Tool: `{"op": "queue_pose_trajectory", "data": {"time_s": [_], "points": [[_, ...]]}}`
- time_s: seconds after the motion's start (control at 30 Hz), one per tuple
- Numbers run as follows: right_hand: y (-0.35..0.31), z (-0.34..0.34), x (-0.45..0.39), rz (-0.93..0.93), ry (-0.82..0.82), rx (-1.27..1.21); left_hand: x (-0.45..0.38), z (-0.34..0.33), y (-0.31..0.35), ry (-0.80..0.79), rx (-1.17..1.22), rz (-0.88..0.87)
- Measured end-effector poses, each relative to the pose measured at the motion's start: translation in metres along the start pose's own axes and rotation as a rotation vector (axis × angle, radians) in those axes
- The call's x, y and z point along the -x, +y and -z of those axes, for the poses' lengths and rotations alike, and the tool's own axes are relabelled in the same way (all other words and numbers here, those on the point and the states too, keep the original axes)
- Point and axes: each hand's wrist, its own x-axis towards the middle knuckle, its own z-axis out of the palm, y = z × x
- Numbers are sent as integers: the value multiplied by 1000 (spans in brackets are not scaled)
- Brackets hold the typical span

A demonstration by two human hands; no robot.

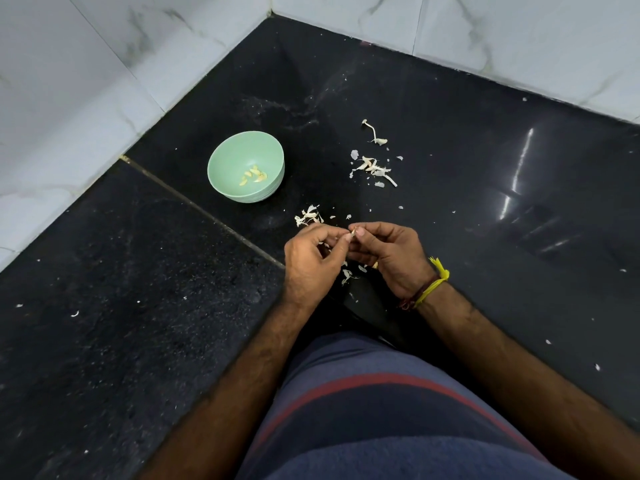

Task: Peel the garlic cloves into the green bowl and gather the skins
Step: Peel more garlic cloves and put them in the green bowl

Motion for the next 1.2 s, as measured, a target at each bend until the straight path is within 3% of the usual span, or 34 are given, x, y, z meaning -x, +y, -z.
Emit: {"op": "queue_pose_trajectory", "data": {"time_s": [0.33,0.83,1.07,1.2], "points": [[4,-9,6,-113,48,-160,0,-4,-2,-26,-81,22],[6,-8,7,152,54,185,1,-5,-6,-5,-136,-89],[5,-7,6,74,-28,43,-1,-5,-5,-28,180,240],[5,-6,7,77,-19,97,-1,0,-7,-106,177,287]]}}
